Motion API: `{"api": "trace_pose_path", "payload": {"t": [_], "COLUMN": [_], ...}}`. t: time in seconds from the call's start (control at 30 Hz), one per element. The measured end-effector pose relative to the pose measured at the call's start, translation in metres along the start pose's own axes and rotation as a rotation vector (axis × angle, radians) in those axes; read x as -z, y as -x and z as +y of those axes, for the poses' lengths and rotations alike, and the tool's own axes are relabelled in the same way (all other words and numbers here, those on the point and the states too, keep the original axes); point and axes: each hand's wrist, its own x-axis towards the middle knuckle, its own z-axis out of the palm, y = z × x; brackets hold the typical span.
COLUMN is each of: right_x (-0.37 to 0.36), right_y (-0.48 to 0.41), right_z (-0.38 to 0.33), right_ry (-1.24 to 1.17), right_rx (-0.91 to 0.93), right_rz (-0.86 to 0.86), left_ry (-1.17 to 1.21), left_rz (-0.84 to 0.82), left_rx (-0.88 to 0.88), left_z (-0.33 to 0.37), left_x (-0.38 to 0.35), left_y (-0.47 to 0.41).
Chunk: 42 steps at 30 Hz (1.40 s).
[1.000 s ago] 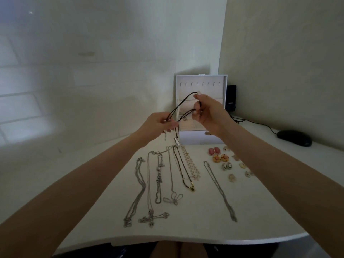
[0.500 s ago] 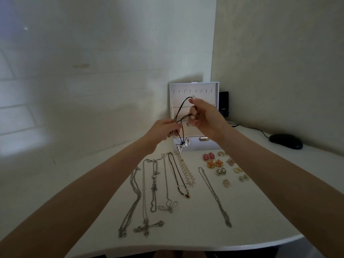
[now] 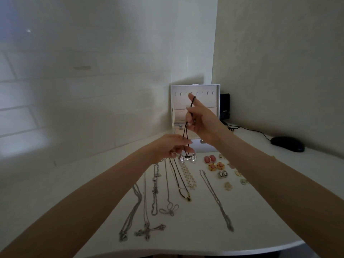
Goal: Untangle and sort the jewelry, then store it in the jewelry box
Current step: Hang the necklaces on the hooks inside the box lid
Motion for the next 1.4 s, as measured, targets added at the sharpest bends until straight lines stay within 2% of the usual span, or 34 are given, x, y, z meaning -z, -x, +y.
{"api": "trace_pose_path", "payload": {"t": [0.13,0.27,0.47,0.6,0.73,0.83,0.87,0.93,0.97,1.0,1.03,1.1,1.13,1.2,1.4], "right_x": [-0.006,-0.001,0.015,0.018,0.028,0.04,0.043,0.05,0.054,0.057,0.057,0.056,0.057,0.061,0.09], "right_y": [-0.004,-0.007,-0.017,-0.033,-0.055,-0.07,-0.076,-0.086,-0.094,-0.104,-0.113,-0.128,-0.136,-0.151,-0.191], "right_z": [0.005,0.01,0.015,0.017,0.018,0.018,0.017,0.016,0.017,0.017,0.016,0.012,0.011,0.011,0.016], "right_ry": [0.002,-0.02,-0.106,-0.125,-0.157,-0.078,0.073,0.623,0.883,1.045,1.055,0.784,0.637,0.536,0.47], "right_rx": [-0.007,0.017,-0.075,-0.166,-0.223,-0.374,-0.439,-0.465,-0.383,-0.237,-0.098,0.005,-0.018,-0.045,-0.026], "right_rz": [-0.009,0.052,0.3,0.405,0.484,0.478,0.443,0.396,0.403,0.416,0.401,0.283,0.205,0.128,0.151], "left_ry": [0.254,0.481,0.575,0.612,0.442,0.166,0.017,-0.294,-0.406,-0.484,-0.537,-0.593,-0.606,-0.634,-0.534], "left_rz": [-0.039,0.019,0.059,0.136,0.283,0.368,0.375,0.327,0.289,0.258,0.233,0.195,0.173,0.14,0.091], "left_rx": [0.033,0.062,0.053,0.036,-0.013,-0.062,-0.095,-0.168,-0.193,-0.216,-0.241,-0.281,-0.297,-0.32,-0.357], "left_z": [0.004,0.006,0.015,0.032,0.05,0.061,0.066,0.071,0.073,0.075,0.076,0.078,0.08,0.082,0.081], "left_x": [0.008,0.026,0.045,0.053,0.066,0.075,0.078,0.079,0.079,0.08,0.081,0.082,0.083,0.086,0.099], "left_y": [-0.008,-0.02,-0.036,-0.055,-0.078,-0.097,-0.105,-0.115,-0.123,-0.131,-0.139,-0.154,-0.161,-0.176,-0.214]}}
